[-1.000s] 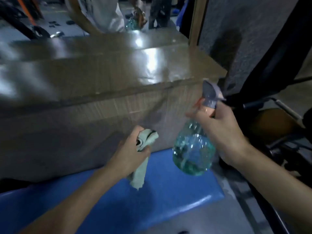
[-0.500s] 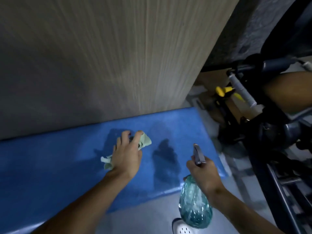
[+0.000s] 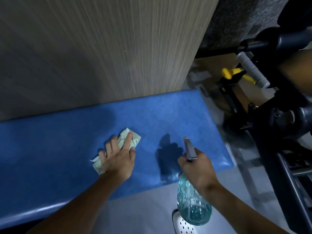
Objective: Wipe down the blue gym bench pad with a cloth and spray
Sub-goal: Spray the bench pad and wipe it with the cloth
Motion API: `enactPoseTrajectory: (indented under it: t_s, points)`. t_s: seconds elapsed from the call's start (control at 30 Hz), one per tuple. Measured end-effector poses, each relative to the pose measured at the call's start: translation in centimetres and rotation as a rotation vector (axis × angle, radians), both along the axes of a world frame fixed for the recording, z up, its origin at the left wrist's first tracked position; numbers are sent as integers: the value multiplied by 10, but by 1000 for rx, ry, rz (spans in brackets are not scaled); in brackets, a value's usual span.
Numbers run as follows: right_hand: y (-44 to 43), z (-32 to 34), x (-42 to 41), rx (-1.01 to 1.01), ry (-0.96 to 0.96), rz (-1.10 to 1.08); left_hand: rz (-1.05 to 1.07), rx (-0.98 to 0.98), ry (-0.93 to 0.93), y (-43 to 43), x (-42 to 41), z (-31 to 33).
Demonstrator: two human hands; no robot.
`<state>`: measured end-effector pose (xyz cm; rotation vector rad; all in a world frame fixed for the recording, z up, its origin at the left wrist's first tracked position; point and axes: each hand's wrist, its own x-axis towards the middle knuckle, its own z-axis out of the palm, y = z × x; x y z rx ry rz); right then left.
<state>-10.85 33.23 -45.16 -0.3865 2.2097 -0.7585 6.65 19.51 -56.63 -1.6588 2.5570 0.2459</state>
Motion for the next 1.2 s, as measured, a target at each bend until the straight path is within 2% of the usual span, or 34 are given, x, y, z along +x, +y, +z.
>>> enactPoseTrajectory:
  t_s: [0.23, 0.53, 0.77, 0.93, 1.2]
  points:
    - [6, -10, 31, 14, 41, 45, 55, -44, 70, -9, 50, 0]
    - [-28, -13, 99, -61, -34, 134, 144, -129, 2, -26, 131, 5]
    - [-49, -16, 141, 5, -18, 229, 226, -88, 6, -39, 177, 2]
    - [-55, -17, 162, -24, -27, 241, 229, -75, 21, -40, 200, 3]
    - [-82, -13, 208, -83, -88, 345, 392, 33, 45, -50, 240, 11]
